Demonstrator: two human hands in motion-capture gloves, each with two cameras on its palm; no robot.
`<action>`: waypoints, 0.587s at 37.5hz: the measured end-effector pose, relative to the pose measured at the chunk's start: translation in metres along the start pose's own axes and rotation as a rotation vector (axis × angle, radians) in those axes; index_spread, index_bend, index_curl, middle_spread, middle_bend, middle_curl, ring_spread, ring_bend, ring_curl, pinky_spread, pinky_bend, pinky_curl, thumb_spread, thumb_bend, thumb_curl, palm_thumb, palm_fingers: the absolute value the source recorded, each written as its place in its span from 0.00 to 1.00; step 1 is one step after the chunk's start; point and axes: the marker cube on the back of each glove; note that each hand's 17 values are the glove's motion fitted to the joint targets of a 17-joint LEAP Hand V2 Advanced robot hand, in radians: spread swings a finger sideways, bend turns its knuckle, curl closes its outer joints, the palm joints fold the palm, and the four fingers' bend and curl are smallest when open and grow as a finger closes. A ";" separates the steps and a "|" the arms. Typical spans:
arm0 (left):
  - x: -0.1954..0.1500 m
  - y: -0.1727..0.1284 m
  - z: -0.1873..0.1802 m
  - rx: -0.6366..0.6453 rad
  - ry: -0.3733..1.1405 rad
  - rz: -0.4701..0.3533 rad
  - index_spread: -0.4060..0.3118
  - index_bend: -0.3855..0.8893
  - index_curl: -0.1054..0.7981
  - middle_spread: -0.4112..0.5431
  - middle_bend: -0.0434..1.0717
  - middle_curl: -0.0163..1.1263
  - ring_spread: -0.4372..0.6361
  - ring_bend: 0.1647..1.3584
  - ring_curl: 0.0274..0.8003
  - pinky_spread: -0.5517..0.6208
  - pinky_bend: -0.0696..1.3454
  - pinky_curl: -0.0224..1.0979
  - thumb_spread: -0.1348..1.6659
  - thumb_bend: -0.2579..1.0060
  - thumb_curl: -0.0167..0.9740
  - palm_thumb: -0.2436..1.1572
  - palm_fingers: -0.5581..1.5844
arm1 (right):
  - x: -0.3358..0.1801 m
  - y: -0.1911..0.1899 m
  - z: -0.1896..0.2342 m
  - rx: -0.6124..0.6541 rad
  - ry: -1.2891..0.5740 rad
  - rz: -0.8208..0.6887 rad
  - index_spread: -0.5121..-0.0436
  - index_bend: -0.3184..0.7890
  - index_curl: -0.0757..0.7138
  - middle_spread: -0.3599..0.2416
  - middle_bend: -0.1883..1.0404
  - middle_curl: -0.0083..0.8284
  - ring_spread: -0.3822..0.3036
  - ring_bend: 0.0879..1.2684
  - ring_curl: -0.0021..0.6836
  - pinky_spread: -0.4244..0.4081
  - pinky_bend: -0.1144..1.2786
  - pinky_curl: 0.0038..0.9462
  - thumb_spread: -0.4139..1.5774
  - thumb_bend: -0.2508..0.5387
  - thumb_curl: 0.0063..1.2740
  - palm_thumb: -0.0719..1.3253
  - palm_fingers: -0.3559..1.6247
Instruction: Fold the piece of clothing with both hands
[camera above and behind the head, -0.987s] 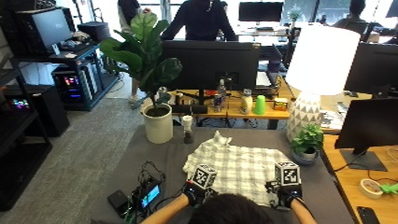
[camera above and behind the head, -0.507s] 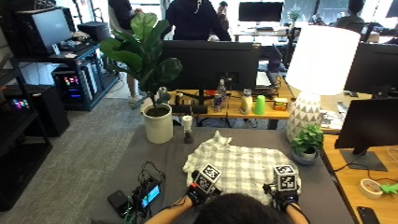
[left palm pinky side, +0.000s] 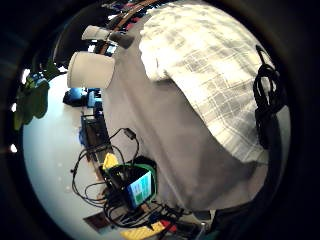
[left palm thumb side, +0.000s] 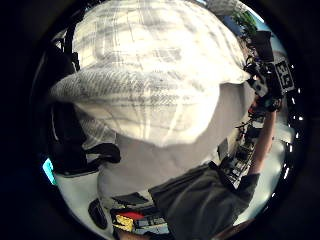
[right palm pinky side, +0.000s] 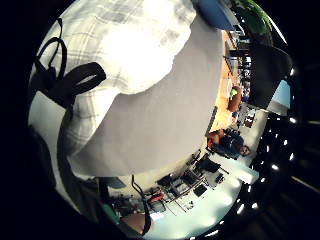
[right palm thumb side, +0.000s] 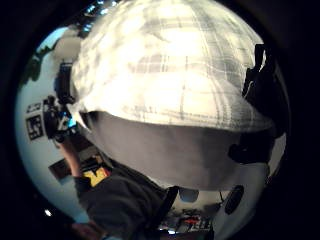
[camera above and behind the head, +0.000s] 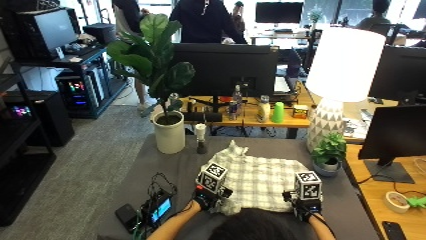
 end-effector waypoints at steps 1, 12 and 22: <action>-0.001 0.005 -0.006 -0.001 0.006 0.003 0.19 0.44 0.52 0.12 0.37 0.42 0.07 0.37 0.49 0.14 0.47 0.40 0.69 0.35 0.54 0.73 0.84 | 0.000 0.004 -0.004 0.005 -0.007 -0.007 0.56 0.43 0.54 0.30 0.36 0.56 0.23 0.35 0.64 0.17 0.46 0.43 0.52 0.38 0.42 0.81 0.81; -0.007 0.060 -0.067 0.019 -0.015 0.072 0.17 0.44 0.57 0.10 0.39 0.46 0.06 0.39 0.53 0.13 0.47 0.42 0.70 0.33 0.60 0.75 0.84 | -0.010 0.061 -0.058 0.036 -0.045 -0.087 0.56 0.43 0.56 0.28 0.38 0.59 0.21 0.37 0.66 0.14 0.48 0.43 0.48 0.30 0.47 0.83 0.80; -0.010 0.094 -0.133 0.029 -0.033 0.108 0.16 0.44 0.60 0.09 0.39 0.49 0.06 0.40 0.55 0.13 0.48 0.43 0.70 0.31 0.65 0.76 0.84 | -0.019 0.115 -0.117 0.006 -0.035 -0.137 0.55 0.43 0.59 0.27 0.39 0.61 0.21 0.38 0.67 0.13 0.49 0.43 0.44 0.29 0.50 0.83 0.81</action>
